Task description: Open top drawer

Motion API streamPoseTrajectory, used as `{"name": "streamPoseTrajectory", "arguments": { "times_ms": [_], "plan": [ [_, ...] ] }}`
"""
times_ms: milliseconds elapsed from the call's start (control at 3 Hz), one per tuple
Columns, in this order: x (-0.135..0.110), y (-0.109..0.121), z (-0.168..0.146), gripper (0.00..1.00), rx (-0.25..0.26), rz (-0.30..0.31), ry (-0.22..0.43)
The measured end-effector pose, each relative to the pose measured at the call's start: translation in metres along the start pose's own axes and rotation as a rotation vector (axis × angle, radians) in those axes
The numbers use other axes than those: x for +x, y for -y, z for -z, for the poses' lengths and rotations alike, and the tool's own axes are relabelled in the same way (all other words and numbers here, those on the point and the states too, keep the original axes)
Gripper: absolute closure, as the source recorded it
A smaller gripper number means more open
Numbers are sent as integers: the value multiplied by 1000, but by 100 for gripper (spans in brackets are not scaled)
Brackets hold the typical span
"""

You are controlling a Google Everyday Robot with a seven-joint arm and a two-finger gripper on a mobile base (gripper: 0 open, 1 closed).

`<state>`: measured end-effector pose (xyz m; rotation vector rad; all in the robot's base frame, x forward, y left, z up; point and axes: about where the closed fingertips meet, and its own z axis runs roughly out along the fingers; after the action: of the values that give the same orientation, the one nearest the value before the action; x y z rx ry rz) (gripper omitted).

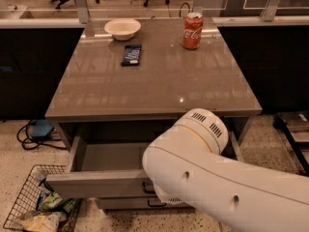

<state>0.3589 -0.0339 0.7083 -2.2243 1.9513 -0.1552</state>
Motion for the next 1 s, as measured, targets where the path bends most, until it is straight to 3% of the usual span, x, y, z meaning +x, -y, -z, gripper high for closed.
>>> {"name": "streamPoseTrajectory", "arguments": {
  "times_ms": [333, 667, 1000],
  "plan": [
    [10, 15, 8, 100, 54, 6, -17],
    [31, 45, 17, 100, 142, 8, -22],
    [58, 79, 13, 100, 198, -15, -9]
  ]
}}
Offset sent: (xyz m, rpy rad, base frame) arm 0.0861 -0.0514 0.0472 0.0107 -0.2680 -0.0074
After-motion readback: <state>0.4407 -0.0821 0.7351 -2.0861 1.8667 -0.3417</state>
